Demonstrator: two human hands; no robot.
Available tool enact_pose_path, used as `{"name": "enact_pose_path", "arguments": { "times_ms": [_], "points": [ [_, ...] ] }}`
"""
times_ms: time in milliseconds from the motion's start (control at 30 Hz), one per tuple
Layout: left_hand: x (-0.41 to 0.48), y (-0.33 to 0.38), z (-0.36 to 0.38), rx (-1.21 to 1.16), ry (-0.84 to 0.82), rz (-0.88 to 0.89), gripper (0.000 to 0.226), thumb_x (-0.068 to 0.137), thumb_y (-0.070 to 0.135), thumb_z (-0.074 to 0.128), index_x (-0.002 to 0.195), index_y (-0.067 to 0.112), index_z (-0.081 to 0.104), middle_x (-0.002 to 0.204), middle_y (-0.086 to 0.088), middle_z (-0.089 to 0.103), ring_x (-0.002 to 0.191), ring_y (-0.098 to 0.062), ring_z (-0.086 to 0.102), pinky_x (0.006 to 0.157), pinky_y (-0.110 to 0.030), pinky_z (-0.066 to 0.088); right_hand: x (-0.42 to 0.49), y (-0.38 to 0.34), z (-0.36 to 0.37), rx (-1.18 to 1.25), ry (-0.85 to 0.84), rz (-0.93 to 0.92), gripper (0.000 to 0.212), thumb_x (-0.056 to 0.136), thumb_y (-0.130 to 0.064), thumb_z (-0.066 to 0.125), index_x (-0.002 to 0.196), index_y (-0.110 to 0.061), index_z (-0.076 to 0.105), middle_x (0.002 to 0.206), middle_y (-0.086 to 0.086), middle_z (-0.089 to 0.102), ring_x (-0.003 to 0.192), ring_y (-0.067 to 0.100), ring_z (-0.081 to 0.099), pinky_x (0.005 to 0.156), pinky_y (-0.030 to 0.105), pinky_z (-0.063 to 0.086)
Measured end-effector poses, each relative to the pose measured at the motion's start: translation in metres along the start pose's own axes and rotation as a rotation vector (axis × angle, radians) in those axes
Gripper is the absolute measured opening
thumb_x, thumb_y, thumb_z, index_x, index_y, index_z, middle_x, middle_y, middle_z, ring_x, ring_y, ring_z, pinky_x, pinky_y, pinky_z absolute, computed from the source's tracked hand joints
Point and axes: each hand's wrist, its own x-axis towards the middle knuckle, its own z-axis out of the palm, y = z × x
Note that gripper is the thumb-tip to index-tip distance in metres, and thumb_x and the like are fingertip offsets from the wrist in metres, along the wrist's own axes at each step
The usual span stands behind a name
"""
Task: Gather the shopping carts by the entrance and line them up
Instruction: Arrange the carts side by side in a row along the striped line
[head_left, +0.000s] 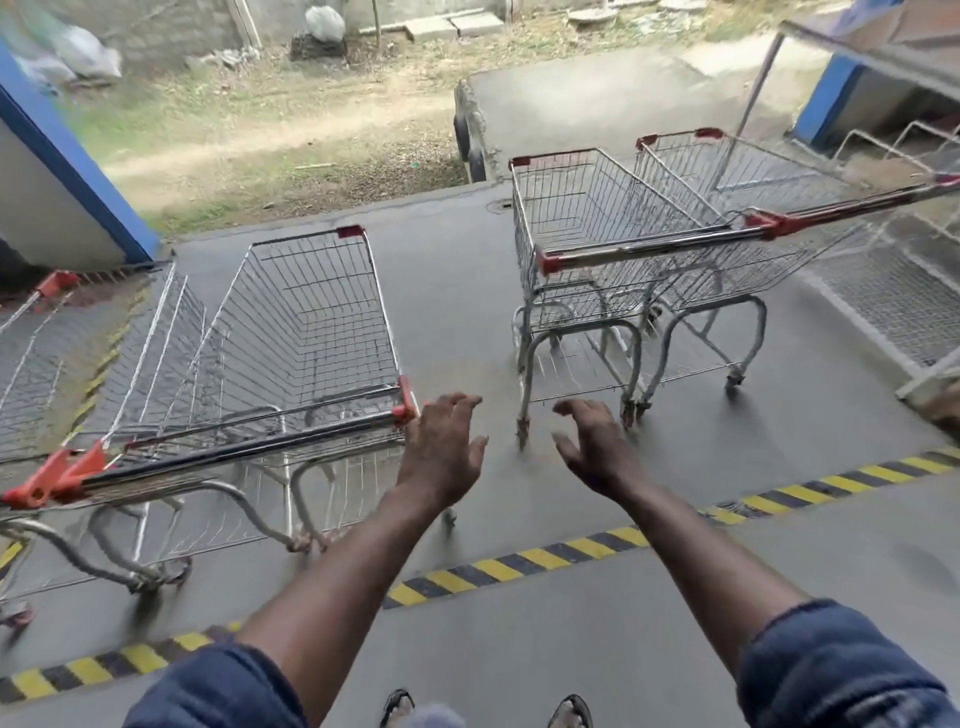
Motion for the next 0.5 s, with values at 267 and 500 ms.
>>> {"name": "enact_pose_path", "arguments": {
  "times_ms": [267,500],
  "points": [
    [0.081,0.099,0.026,-0.076,-0.053,0.047,0.058,0.09,0.038,0.06,0.142,0.022,0.042,0.14,-0.002,0.045,0.128,-0.027,0.042,0.103,-0.051,0.042,0.027,0.082,-0.076,0.016,0.062,0.053,0.034,0.087,-0.013,0.068,0.12,-0.009,0.061,0.116,0.011,0.063,0.113,0.03,0.057,0.098,0.038,0.045],
    [0.194,0.158,0.05,-0.118,-0.085,0.036,0.06,0.091,0.037,0.061,0.145,0.021,0.039,0.145,-0.004,0.044,0.132,-0.027,0.04,0.105,-0.048,0.04,0.084,0.157,-0.123,-0.032,0.07,0.066,0.035,0.088,-0.018,0.069,0.122,-0.01,0.06,0.114,0.008,0.064,0.112,0.027,0.056,0.097,0.038,0.046]
  ]
}}
